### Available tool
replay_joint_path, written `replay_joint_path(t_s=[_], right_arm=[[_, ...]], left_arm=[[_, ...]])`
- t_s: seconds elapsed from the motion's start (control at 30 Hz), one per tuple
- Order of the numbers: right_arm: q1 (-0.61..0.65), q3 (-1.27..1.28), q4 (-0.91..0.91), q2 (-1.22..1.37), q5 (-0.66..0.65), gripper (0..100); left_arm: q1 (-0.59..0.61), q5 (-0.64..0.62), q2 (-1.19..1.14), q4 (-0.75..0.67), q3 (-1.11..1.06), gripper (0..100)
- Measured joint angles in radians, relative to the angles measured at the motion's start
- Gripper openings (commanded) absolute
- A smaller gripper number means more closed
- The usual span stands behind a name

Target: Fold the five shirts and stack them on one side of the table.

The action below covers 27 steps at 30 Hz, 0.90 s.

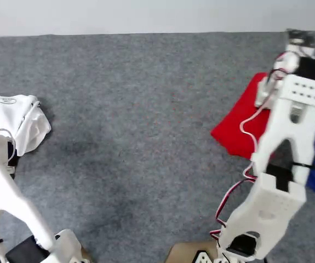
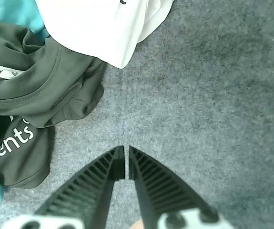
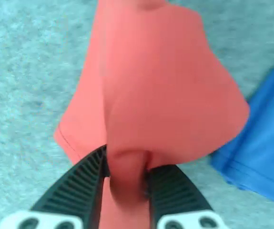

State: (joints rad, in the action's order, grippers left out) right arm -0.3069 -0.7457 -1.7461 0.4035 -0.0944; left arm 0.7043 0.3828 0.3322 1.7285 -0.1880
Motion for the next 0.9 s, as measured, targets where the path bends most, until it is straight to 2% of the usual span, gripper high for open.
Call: replay_joint_path(t_s=[0.3, 0.6, 0.9], right_arm=[[-0.196, 0.0, 0.0, -0.038, -0.147, 0.9], [-0.298, 0.0, 0.0, -0.072, -0.204, 0.9], [-0.342, 0.0, 0.0, -0.138, -0.244, 0.9]], left_arm=[[0.0, 0.0, 0.0, 0.0, 0.0, 3], [0.0, 0.0, 0.0, 0.0, 0.0, 3], [0.0, 0.0, 0.0, 0.0, 0.0, 3]])
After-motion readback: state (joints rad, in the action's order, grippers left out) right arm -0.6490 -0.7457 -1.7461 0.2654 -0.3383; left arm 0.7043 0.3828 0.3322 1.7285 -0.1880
